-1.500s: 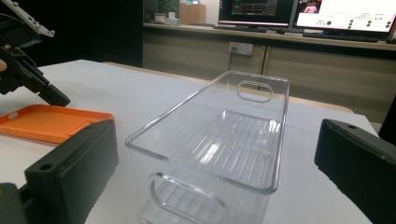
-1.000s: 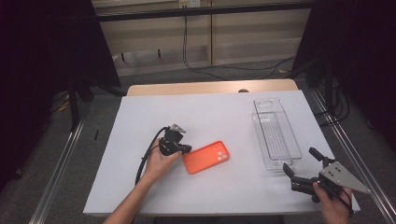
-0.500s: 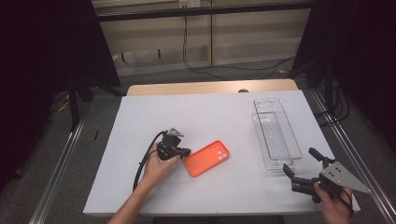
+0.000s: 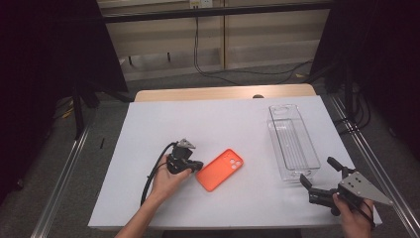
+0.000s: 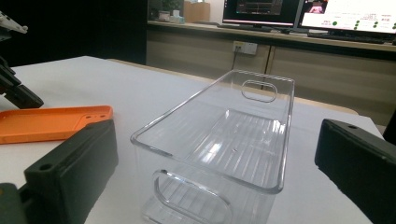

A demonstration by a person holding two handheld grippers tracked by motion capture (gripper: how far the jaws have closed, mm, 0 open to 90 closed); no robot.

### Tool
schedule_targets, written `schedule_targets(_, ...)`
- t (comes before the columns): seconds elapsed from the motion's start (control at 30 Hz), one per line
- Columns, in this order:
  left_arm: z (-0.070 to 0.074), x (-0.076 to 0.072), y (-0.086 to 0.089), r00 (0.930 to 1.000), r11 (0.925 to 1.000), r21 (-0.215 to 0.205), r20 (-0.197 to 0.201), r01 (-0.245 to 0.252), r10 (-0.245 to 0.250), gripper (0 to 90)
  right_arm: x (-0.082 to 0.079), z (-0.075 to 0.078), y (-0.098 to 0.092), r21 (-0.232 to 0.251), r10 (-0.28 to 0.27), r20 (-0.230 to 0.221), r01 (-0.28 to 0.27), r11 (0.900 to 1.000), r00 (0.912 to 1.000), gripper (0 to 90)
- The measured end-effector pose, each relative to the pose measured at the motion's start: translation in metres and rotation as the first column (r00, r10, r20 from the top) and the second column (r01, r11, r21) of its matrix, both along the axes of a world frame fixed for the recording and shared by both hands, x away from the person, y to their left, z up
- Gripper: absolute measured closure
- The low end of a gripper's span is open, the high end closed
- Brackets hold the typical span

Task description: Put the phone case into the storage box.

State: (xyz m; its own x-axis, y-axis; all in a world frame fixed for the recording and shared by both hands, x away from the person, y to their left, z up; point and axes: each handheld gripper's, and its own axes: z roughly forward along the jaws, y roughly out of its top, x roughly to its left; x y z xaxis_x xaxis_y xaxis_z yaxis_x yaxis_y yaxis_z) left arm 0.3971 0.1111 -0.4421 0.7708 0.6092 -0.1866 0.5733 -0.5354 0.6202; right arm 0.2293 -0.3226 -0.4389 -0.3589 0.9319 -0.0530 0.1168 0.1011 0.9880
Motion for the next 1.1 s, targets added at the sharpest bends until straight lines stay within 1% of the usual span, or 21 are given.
schedule_targets(0.1, 0.004, 0.001, 0.004, 0.9996, 0.9991, -0.04, 0.02, -0.017, 0.018, 85.8, 0.0, 0.0, 0.0, 0.004, 0.0, -0.002, 0.0, 1.0, 1.0, 0.0)
schedule_targets(0.17, 0.008, 0.001, 0.008, 0.9987, 0.9983, -0.053, 0.042, -0.026, 0.028, 81.7, 0.0, 0.0, 0.0, 0.004, 0.002, -0.001, -0.002, 1.0, 1.0, 0.0)
schedule_targets(0.23, 0.01, 0.001, 0.01, 0.9978, 0.9972, -0.066, 0.054, -0.035, 0.039, 76.5, 0.0, 0.0, 0.0, 0.002, -0.002, 0.002, 0.002, 1.0, 1.0, 0.0)
schedule_targets(0.3, 0.013, 0.0, 0.012, 0.9957, 0.9959, -0.072, 0.071, -0.055, 0.06, 66.8, -0.001, 0.001, 0.0, 0.008, 0.0, 0.003, 0.0, 1.0, 1.0, 0.0)
schedule_targets(0.33, 0.014, 0.0, 0.013, 0.9949, 0.9946, -0.083, 0.074, -0.062, 0.068, 62.4, -0.001, 0.0, 0.0, 0.006, -0.001, 0.004, 0.001, 1.0, 1.0, 0.0)
schedule_targets(0.37, 0.016, -0.001, 0.014, 0.9944, 0.9926, -0.103, 0.077, -0.064, 0.072, 60.1, -0.001, 0.0, 0.0, 0.007, 0.001, 0.003, -0.001, 1.0, 1.0, 0.0)
schedule_targets(0.43, 0.019, -0.001, 0.015, 0.9922, 0.9902, -0.114, 0.087, -0.08, 0.09, 48.7, -0.001, 0.0, 0.001, 0.007, 0.004, 0.004, -0.004, 1.0, 1.0, 0.0)
schedule_targets(0.47, 0.02, -0.001, 0.016, 0.9914, 0.9899, -0.119, 0.096, -0.078, 0.089, 42.8, -0.001, 0.0, 0.001, 0.009, 0.005, 0.005, -0.005, 1.0, 1.0, 0.0)
schedule_targets(0.5, 0.021, -0.002, 0.017, 0.9915, 0.9885, -0.13, 0.095, -0.077, 0.089, 39.0, -0.001, 0.0, 0.001, 0.009, 0.005, 0.005, -0.005, 1.0, 1.0, 0.0)
schedule_targets(0.53, 0.022, -0.002, 0.017, 0.9908, 0.9894, -0.128, 0.107, -0.069, 0.083, 34.8, -0.001, 0.0, 0.0, 0.009, 0.007, 0.006, -0.007, 1.0, 1.0, 0.0)
schedule_targets(0.6, 0.023, -0.003, 0.017, 0.9861, 0.9894, -0.122, 0.136, -0.079, 0.095, 25.8, -0.001, 0.001, 0.0, 0.008, 0.007, 0.006, -0.007, 1.0, 1.0, 0.0)
schedule_targets(0.63, 0.024, -0.003, 0.016, 0.9854, 0.9879, -0.133, 0.14, -0.079, 0.098, 23.6, -0.001, 0.001, 0.0, 0.009, 0.011, 0.007, -0.011, 1.0, 0.9999, 0.0)
schedule_targets(0.67, 0.025, -0.003, 0.017, 0.986, 0.9891, -0.13, 0.142, -0.068, 0.087, 22.5, -0.001, 0.001, 0.0, 0.008, 0.01, 0.005, -0.01, 1.0, 0.9999, 0.0)
schedule_targets(0.7, 0.025, -0.003, 0.017, 0.9858, 0.9876, -0.139, 0.14, -0.073, 0.093, 20.1, -0.001, 0.0, 0.001, 0.009, 0.01, 0.008, -0.01, 1.0, 0.9999, 0.0)
schedule_targets(0.77, 0.027, -0.004, 0.017, 0.983, 0.9852, -0.153, 0.153, -0.077, 0.101, 12.6, -0.001, 0.0, 0.001, 0.01, 0.01, 0.005, -0.01, 1.0, 0.9999, 0.0)
schedule_targets(0.8, 0.027, -0.004, 0.017, 0.9828, 0.9839, -0.163, 0.155, -0.074, 0.1, 11.2, -0.001, 0.0, 0.001, 0.011, 0.011, 0.005, -0.011, 1.0, 0.9999, 0.0)
schedule_targets(0.83, 0.028, -0.004, 0.017, 0.9845, 0.9837, -0.167, 0.15, -0.066, 0.092, 11.2, -0.001, 0.0, 0.001, 0.011, 0.011, 0.004, -0.012, 1.0, 0.9999, 0.0)
schedule_targets(0.9, 0.028, -0.004, 0.016, 0.9901, 0.9835, -0.175, 0.123, -0.045, 0.067, 11.5, -0.001, 0.0, 0.001, 0.011, 0.012, 0.004, -0.012, 1.0, 0.9999, 0.0)
schedule_targets(1.0, 0.031, -0.006, 0.014, 0.9904, 0.9884, -0.149, 0.13, -0.028, 0.048, 6.0, -0.001, 0.001, 0.001, 0.011, 0.013, 0.005, -0.013, 1.0, 0.9999, 0.0)
schedule_targets(1.03, 0.032, -0.006, 0.013, 0.9911, 0.9891, -0.146, 0.128, -0.018, 0.037, 6.0, -0.001, 0.001, 0.0, 0.011, 0.015, 0.005, -0.015, 1.0, 0.9999, 0.0)
schedule_targets(1.1, 0.034, -0.006, 0.013, 0.992, 0.9864, -0.164, 0.121, -0.018, 0.038, 5.5, -0.001, 0.001, 0.0, 0.011, 0.013, 0.005, -0.013, 1.0, 0.9999, 0.0)
